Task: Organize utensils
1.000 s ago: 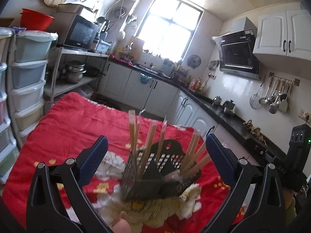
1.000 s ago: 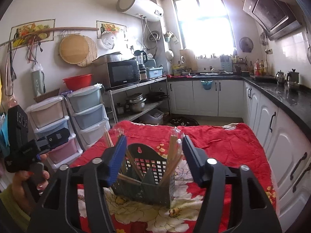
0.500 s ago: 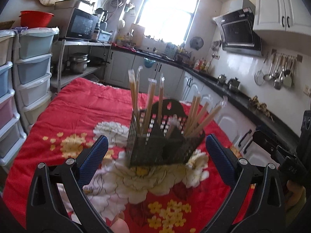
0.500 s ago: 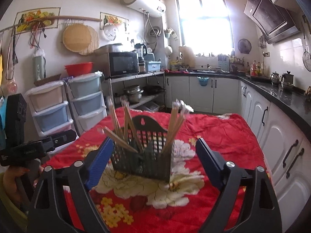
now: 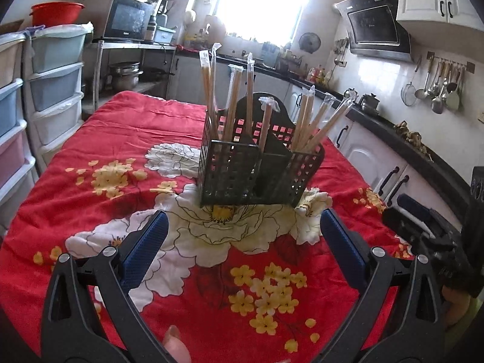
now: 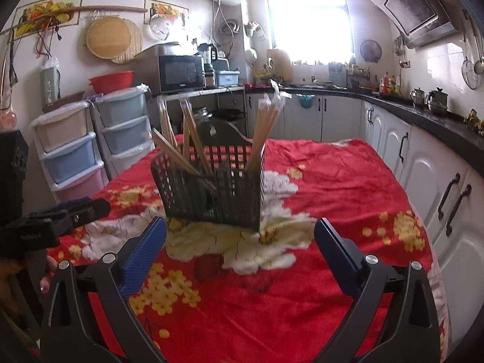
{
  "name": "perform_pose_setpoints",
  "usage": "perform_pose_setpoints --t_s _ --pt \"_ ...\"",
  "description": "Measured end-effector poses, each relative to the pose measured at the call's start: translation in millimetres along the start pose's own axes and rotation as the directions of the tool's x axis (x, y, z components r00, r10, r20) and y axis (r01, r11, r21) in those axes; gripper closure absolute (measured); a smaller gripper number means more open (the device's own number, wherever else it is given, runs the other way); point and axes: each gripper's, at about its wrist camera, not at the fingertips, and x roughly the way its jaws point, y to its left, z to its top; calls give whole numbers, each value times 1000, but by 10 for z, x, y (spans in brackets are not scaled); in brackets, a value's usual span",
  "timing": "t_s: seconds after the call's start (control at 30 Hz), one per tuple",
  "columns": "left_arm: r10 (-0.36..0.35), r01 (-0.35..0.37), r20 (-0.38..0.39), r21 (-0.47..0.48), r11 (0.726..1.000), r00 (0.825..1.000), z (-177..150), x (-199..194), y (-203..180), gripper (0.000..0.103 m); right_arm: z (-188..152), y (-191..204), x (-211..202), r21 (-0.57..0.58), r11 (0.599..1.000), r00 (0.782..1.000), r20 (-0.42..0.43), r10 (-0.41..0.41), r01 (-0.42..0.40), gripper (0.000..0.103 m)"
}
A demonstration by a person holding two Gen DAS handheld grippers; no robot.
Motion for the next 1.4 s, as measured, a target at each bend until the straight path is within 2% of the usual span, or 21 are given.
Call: perform_pose_setpoints --t_s 0.13,0.33,0.63,0.83,1.4 --pt "12 -12 26 8 1000 1000 -95 -8 -42 11 -127 -3 12 22 1000 1000 -2 -12 12 7" --pt "30 -32 88 26 999 996 -220 -44 -92 11 -267 55 -28 23 999 998 45 -34 33 6" --pt "65 -77 201 51 996 977 -327 -143 -145 11 -387 110 -251 16 996 969 232 -91 90 6" --pt "55 -73 257 60 996 965 -398 -211 -147 11 -447 161 -365 5 994 948 299 -106 110 6" --pt "67 -87 285 60 994 956 -417 -257 -147 11 -485 194 -377 7 994 949 297 -105 108 6"
